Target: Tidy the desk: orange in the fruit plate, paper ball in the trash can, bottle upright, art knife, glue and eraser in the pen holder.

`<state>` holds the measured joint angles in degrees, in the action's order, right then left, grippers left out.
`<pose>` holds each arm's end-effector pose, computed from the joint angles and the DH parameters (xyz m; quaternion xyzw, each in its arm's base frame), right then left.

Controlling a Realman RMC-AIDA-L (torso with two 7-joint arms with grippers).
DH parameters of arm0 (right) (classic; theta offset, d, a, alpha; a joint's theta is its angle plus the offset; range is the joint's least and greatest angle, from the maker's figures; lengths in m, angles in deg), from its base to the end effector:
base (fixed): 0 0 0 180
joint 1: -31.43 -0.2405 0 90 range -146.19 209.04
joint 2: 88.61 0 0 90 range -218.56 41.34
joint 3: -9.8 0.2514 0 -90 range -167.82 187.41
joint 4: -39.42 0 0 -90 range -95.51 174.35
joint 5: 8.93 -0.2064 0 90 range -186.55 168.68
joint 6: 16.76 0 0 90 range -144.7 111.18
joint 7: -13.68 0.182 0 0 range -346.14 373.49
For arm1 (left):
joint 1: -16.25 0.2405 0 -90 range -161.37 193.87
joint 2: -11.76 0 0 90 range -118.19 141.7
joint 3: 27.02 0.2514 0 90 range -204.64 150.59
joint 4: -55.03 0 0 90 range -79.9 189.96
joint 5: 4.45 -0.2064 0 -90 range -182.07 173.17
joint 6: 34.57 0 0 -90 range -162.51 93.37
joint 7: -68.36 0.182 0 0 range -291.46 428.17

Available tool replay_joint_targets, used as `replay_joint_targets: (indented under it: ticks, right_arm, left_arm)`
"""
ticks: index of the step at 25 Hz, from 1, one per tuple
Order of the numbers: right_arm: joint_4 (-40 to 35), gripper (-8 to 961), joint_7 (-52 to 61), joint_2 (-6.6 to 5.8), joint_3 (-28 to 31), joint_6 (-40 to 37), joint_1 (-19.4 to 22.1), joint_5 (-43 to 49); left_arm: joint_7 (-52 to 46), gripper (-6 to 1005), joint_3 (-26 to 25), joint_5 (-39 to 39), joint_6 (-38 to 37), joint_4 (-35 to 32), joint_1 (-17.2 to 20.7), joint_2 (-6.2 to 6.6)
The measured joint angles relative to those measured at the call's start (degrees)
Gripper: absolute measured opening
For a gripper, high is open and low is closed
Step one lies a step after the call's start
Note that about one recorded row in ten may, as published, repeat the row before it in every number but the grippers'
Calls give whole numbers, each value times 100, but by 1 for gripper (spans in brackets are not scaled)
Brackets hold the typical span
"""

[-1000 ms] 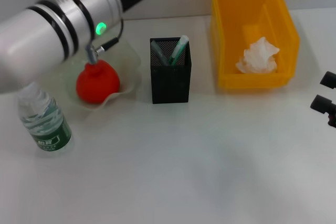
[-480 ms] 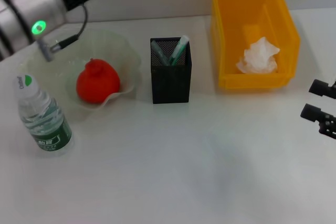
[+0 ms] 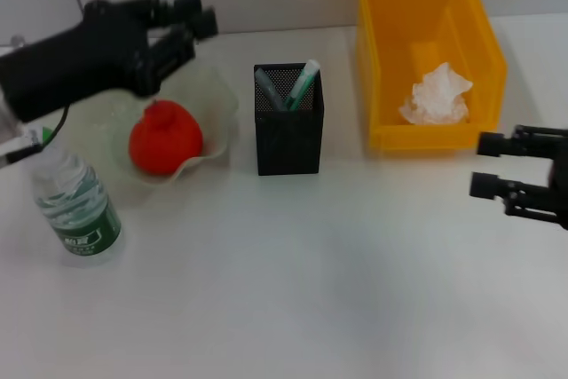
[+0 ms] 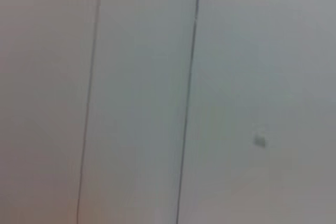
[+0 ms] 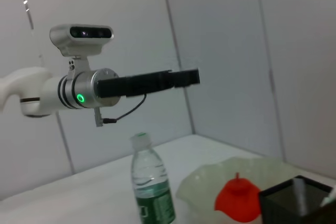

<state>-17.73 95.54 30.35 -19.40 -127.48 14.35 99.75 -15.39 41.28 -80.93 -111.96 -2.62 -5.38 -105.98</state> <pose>0.2586 0.2725 0.0590 -0.9208 0.1766 0.3027 0.1710 -0.1514 0.3588 0.0118 -0.8987 -0.1210 -0.3758 0.1910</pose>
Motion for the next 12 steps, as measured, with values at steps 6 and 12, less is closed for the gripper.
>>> replay_joint_targets:
  ticks: [6, 12]
  right_arm:
    - [-533, 588, 592, 14, -619, 254, -380, 56]
    - [-924, 589, 1008, 16, -1593, 936, -538, 61]
  left_arm:
    - [136, 247, -230, -536, -742, -50, 140, 108]
    - [65, 249, -238, -1216, -1586, -280, 204, 171]
